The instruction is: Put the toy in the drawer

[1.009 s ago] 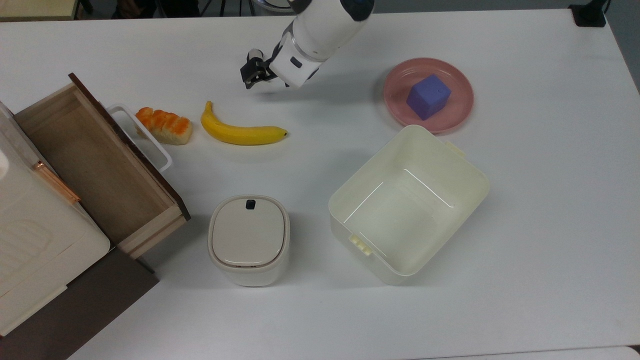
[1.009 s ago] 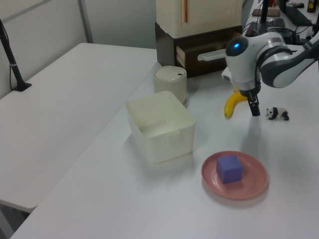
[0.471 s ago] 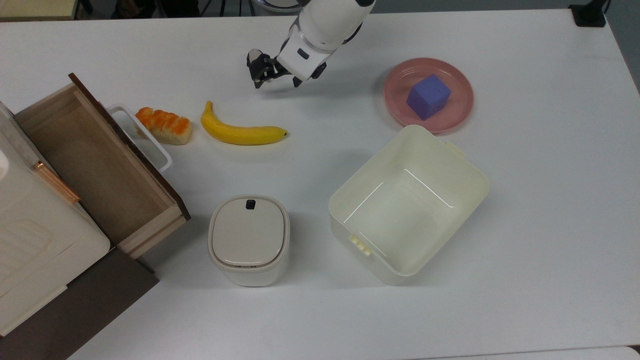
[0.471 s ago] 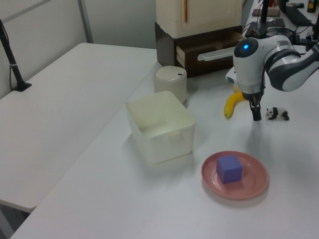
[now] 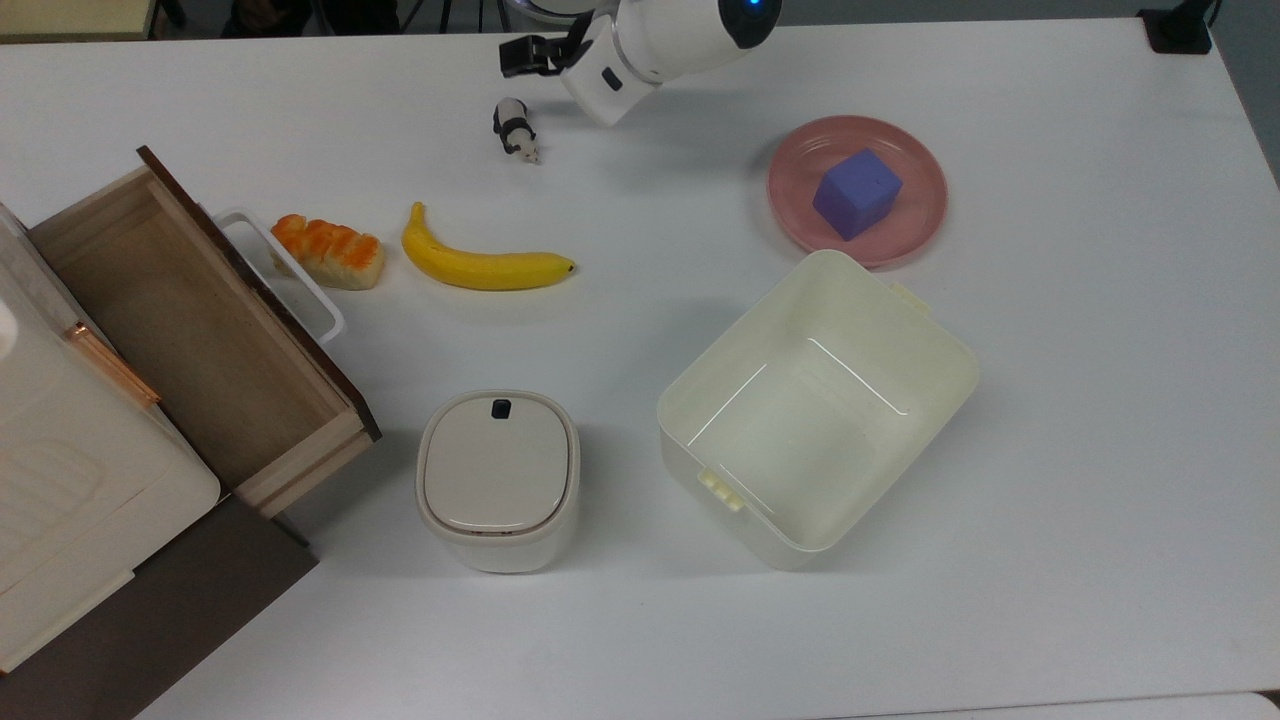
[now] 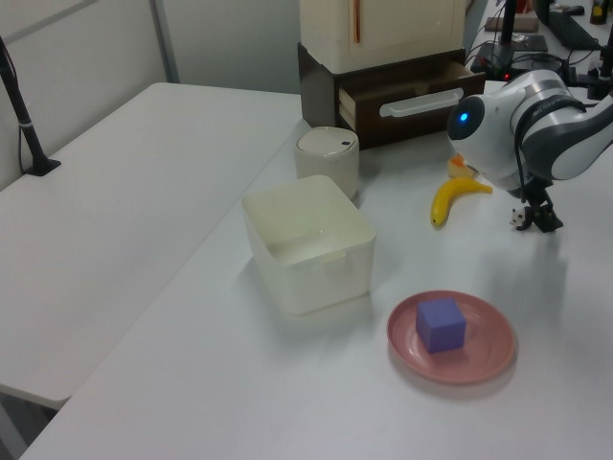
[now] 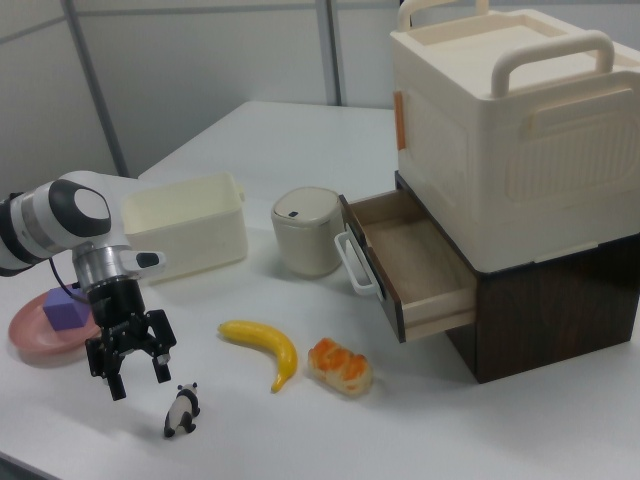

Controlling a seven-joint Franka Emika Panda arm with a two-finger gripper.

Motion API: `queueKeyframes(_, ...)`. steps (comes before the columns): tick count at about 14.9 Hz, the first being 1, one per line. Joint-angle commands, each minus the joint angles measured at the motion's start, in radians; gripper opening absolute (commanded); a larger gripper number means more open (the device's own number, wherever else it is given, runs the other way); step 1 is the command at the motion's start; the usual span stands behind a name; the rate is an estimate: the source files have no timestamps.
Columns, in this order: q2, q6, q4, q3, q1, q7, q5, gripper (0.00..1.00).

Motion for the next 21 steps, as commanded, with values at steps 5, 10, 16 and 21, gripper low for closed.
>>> queueKeyframes(5,0.013,-0.002,0.004,-0.005,-0.040,-0.006,0.010,1.00)
queueKeyframes(10,0.073,0.079,0.002,-0.005,-0.055,-0.004,-0.029,1.00)
queueKeyframes(16,0.123,0.114,0.002,-0.005,-0.071,-0.001,-0.056,1.00)
queueKeyframes(21,0.168,0.134,0.004,-0.005,-0.083,0.005,-0.088,0.99)
